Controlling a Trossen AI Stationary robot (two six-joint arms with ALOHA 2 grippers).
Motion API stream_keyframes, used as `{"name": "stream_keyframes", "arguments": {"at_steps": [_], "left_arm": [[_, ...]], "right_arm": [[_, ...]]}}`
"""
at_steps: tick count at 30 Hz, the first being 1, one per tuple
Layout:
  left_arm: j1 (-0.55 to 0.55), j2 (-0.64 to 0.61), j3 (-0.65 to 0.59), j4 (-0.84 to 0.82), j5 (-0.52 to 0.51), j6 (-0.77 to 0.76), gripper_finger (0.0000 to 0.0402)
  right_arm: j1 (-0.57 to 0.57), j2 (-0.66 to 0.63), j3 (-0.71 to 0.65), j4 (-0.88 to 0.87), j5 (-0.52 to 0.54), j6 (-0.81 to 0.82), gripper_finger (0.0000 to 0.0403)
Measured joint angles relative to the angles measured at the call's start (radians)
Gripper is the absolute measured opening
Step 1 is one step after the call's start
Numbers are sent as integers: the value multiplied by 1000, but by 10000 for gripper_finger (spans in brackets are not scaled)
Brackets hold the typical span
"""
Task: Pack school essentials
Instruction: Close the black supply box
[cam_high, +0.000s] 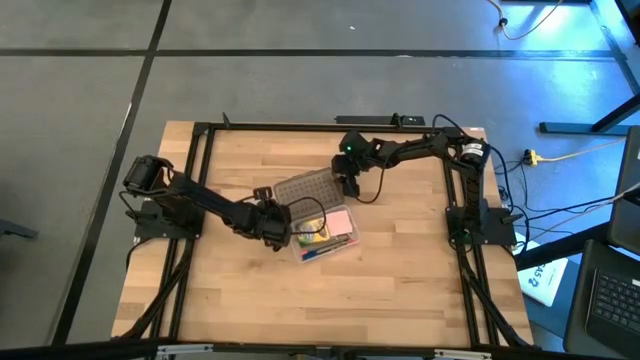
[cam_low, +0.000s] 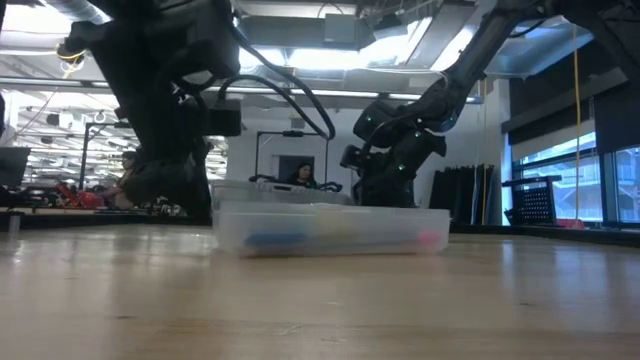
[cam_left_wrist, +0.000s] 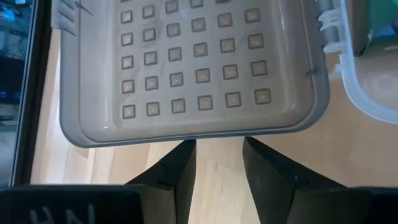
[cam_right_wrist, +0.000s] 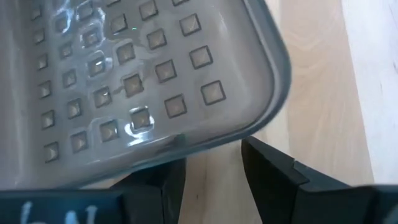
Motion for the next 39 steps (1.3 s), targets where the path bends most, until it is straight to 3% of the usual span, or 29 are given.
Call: {"name": "stream_keyframes", "arguments": {"at_steps": [20, 31, 39], "left_arm": [[-17, 0, 1, -66, 7, -4, 127], [-23, -1, 2, -70, 2, -17, 127], [-50, -1, 2, -72, 7, -26, 127]], "right_arm": [[31, -60, 0, 26, -20, -207, 158], [33, -100, 2, 2, -112, -261, 158], [38, -100, 2, -9, -249, -272, 158]]}}
